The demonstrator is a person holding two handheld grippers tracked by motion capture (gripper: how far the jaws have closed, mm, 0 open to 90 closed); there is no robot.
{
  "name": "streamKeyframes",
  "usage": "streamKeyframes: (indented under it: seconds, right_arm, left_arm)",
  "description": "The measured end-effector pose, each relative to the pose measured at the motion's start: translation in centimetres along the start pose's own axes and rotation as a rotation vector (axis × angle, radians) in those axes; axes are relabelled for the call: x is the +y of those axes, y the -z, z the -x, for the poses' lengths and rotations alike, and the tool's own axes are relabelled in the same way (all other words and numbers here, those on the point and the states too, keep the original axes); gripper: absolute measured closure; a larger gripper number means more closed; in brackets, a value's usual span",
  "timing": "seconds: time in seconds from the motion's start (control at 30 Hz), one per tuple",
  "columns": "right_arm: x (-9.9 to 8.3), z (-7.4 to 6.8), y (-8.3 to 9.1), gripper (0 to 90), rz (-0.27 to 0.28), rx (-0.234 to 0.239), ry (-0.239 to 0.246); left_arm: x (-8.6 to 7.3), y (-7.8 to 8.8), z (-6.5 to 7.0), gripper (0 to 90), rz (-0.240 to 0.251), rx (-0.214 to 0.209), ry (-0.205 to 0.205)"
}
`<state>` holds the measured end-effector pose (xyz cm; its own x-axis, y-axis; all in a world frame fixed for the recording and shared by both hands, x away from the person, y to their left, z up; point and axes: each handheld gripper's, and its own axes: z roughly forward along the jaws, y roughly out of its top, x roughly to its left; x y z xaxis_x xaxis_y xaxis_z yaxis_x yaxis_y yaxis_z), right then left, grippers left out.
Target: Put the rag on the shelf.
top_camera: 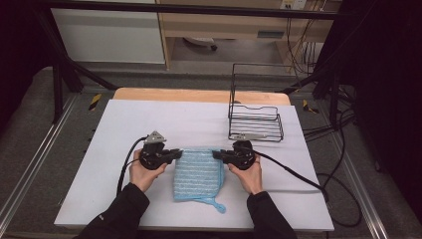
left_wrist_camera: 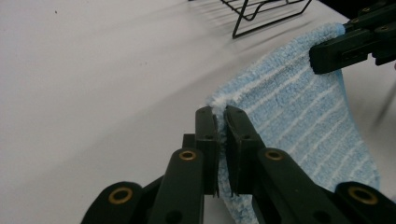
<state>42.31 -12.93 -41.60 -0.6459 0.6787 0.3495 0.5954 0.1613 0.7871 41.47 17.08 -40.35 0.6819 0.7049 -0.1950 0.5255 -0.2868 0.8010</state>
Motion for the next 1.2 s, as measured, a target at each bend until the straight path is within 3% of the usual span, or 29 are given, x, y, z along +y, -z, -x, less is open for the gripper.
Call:
streamKeyframes:
  seconds: [0.53, 1.2]
  right_arm:
    - [1.5, -1.7, 2.3, 80.7, 0.080, -0.026, 0.089]
    - [3.0, -3.4, 5.4, 80.9, 0.194, -0.051, 0.161]
  left_arm:
    - [1.2, 2.1, 1.6, 84.4, 0.086, 0.012, -0.019]
    - [2.7, 4.3, 3.9, 84.3, 0.217, 0.027, -0.082]
